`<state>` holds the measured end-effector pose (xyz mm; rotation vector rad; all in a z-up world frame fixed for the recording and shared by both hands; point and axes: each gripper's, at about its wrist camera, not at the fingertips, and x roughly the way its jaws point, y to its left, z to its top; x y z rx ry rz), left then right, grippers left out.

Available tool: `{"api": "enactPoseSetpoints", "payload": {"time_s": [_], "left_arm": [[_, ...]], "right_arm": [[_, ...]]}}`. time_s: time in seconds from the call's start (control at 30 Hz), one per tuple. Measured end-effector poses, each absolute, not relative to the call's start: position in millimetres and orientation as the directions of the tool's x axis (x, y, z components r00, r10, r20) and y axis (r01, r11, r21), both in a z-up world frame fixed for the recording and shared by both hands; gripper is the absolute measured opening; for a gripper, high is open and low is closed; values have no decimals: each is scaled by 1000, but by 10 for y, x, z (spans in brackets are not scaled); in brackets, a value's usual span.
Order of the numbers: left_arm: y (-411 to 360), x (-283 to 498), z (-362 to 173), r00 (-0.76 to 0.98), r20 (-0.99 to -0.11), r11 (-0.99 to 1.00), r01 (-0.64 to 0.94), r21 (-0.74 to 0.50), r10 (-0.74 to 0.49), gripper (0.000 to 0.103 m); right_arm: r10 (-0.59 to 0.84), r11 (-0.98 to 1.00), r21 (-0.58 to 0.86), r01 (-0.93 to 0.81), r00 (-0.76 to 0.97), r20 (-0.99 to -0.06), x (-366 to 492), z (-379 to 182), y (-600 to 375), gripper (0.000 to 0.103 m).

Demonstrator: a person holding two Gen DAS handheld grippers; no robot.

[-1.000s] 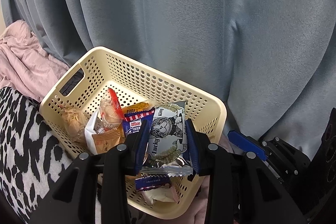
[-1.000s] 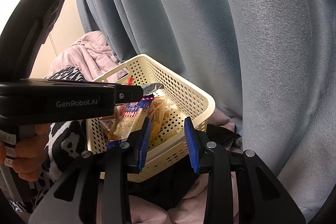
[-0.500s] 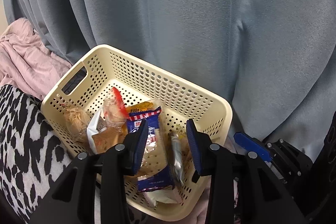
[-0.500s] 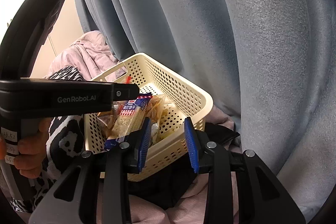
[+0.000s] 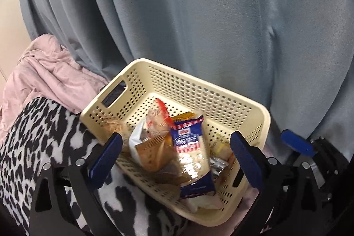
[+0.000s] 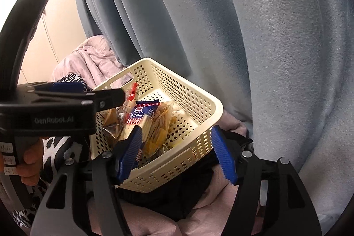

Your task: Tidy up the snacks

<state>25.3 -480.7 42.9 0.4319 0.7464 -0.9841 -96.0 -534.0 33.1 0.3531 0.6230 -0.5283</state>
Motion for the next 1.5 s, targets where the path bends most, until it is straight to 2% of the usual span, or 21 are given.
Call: {"api": "enactPoseSetpoints", "payload": {"time_s": [0.03,0.17,0.3,0.7,1.2,1.5], "left_arm": [[-4783,240,436,355,-735,507,862,18,-577,97],[-4730,212,431,423,-736,528,842,105,-528,97],[-4663,216,426,479,-727,551,818,167,-492,98],[-4401,254,476,604,-679,591,748,303,-416,98],[-4267,217,464,644,-659,547,736,398,-388,98],[-4217,183,445,646,-653,523,742,419,-395,98]], "right_arm": [[-359,810,154,565,686,-633,-957,331,-5341,74],[-357,814,151,561,688,-631,-957,334,-5331,83],[-351,824,142,549,690,-633,-936,344,-5296,98],[-342,850,87,520,669,-660,-831,355,-5145,100],[-399,861,-27,509,641,-656,-719,410,-4894,100],[-398,867,-43,497,638,-659,-680,416,-4786,100]]}}
